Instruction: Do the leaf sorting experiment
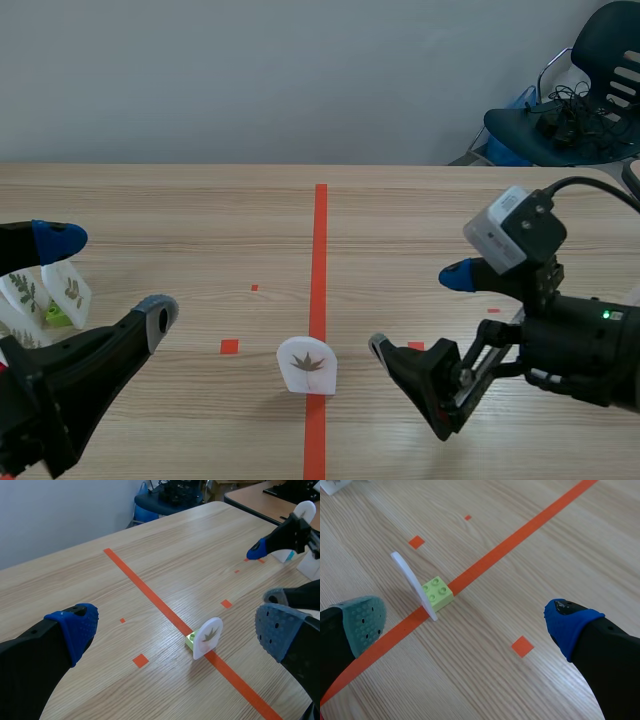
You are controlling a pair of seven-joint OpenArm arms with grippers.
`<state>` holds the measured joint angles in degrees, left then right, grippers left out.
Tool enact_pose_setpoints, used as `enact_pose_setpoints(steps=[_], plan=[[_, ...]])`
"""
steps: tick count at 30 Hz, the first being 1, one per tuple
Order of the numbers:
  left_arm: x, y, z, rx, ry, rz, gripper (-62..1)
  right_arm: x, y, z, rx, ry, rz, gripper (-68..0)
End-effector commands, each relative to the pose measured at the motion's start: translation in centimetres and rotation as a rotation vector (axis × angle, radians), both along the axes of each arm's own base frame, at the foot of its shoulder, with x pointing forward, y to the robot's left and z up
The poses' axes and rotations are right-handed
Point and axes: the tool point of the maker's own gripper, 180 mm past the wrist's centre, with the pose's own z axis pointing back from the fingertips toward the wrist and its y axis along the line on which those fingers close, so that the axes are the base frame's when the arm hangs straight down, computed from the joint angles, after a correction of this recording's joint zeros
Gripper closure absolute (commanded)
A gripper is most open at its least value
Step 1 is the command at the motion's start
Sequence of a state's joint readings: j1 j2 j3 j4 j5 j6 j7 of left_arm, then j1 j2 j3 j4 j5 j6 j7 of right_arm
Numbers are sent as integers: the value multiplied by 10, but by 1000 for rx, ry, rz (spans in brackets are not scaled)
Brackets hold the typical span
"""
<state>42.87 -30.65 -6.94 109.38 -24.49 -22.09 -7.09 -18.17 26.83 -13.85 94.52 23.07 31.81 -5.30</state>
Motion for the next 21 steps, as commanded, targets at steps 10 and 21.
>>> enact_pose_setpoints(steps=[10, 21], plan=[[1, -3, 9, -21, -24, -8, -623, 6, 53, -37, 49, -3, 82, -679], [1, -3, 9, -22, -25, -8, -623, 10, 92, -54, 7, -92, 182, -679]])
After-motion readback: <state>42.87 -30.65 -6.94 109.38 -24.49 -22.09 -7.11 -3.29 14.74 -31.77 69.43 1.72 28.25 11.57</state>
